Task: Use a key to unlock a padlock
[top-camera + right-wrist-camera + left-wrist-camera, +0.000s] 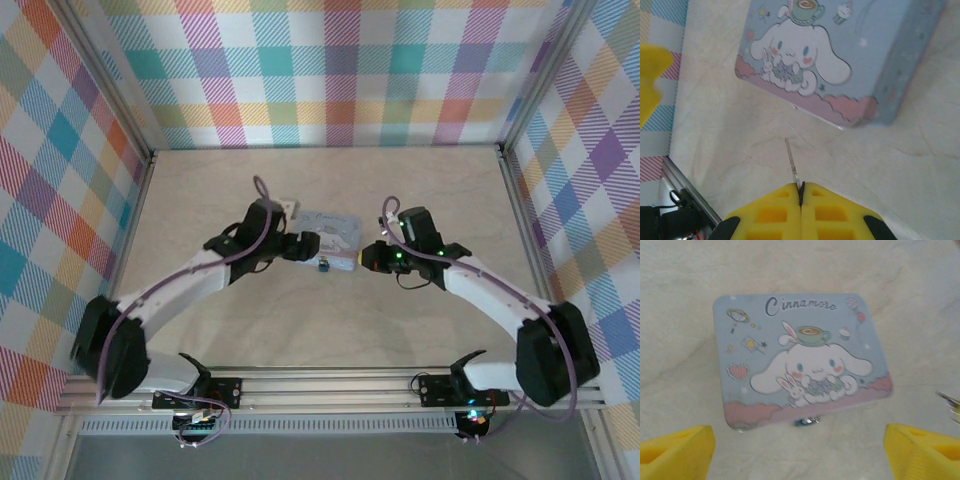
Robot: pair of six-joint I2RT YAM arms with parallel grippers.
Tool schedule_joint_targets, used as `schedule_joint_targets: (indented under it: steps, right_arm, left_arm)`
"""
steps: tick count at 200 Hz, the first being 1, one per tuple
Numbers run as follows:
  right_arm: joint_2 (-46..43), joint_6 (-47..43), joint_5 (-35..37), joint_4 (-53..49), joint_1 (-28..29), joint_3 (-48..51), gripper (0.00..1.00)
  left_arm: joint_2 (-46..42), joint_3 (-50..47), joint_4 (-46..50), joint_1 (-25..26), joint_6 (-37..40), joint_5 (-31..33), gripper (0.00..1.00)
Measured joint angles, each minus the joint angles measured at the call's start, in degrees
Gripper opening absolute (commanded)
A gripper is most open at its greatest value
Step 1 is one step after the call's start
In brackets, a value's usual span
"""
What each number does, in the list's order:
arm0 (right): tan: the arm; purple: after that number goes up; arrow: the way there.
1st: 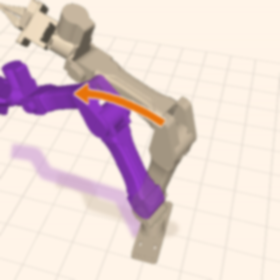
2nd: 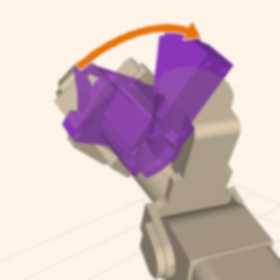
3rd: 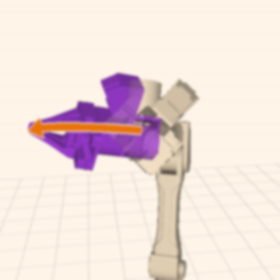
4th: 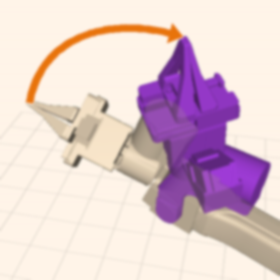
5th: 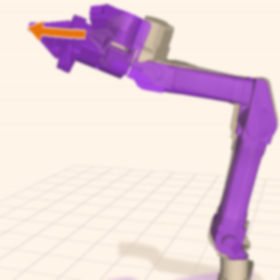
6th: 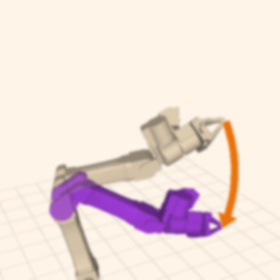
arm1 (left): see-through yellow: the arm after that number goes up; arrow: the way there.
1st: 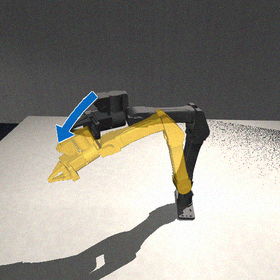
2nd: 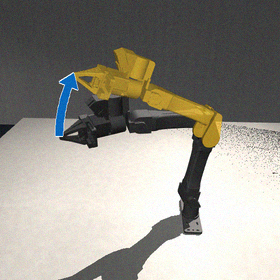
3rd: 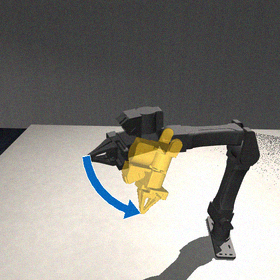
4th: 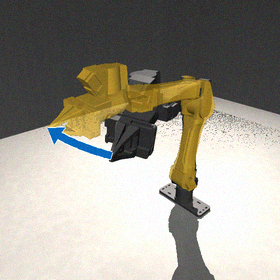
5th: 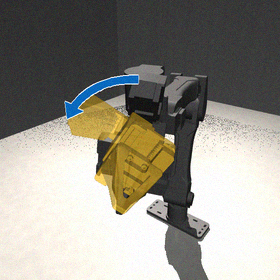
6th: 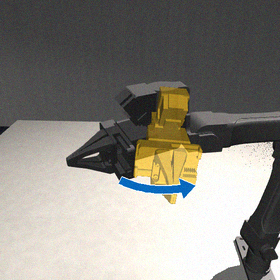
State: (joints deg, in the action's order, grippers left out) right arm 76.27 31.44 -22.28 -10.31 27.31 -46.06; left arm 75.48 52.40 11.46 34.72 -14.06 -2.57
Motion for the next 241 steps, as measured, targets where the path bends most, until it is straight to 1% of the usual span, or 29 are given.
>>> schedule_joint_targets:
  steps: [28,50,68,92,119,157,175,192,241]
  right_arm:
    - [7.28,1.29,-2.91,6.80,-0.68,-2.82,0.01]
    - [12.44,2.23,-4.04,11.37,-1.64,-5.16,0.01]
    - [16.04,2.45,-4.57,13.62,-2.25,-6.86,0.01]
    - [19.96,2.64,-5.18,15.74,-2.64,-8.17,0.01]
    - [22.12,2.67,-5.73,16.57,-2.67,-8.13,0.01]
    - [22.16,3.17,-6.40,19.74,-2.78,-6.58,0.01]
    - [21.86,4.04,-6.95,22.60,-2.97,-4.94,0.00]
    - [21.16,4.61,-7.19,24.52,-2.89,-3.30,0.00]
    - [18.58,6.21,-7.15,27.34,-0.72,0.70,0.01]
  left_arm:
    - [-7.21,-11.54,-5.99,0.02,-4.13,-2.54,0.88]
    - [-9.40,-18.16,-8.94,0.02,-6.62,-3.98,0.87]
    - [-9.81,-20.96,-10.99,0.02,-8.09,-5.03,0.87]
    - [-9.66,-22.14,-14.14,0.02,-8.85,-6.08,0.86]
    - [-8.50,-22.32,-17.44,0.11,-8.87,-6.71,0.85]
    - [-6.21,-22.91,-20.74,0.48,-8.63,-7.28,0.83]
    - [-4.81,-22.91,-21.99,0.90,-8.33,-7.74,0.79]
    - [-3.52,-22.91,-23.58,1.22,-7.98,-8.20,0.78]
    - [0.48,-22.91,-27.74,2.27,-7.30,-8.52,0.75]
